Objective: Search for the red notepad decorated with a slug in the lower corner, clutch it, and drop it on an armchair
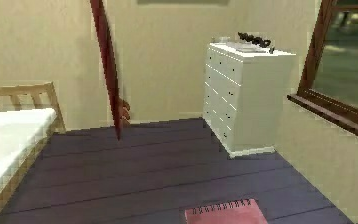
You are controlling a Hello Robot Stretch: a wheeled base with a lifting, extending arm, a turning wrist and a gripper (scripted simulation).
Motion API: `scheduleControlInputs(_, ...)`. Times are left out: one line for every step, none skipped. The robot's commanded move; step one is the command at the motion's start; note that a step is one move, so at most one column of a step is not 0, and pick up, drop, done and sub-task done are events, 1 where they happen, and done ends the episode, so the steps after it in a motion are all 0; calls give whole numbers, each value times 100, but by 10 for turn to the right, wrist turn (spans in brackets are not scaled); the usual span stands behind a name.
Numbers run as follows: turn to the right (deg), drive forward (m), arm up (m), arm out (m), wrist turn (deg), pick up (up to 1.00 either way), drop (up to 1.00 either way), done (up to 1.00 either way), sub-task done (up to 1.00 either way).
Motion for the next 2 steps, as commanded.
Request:
scheduleControlInputs(180,0,0,0,0,0,0,0,0)
scheduleControlInputs(-450,0,0,0,0,0,0,0,0)
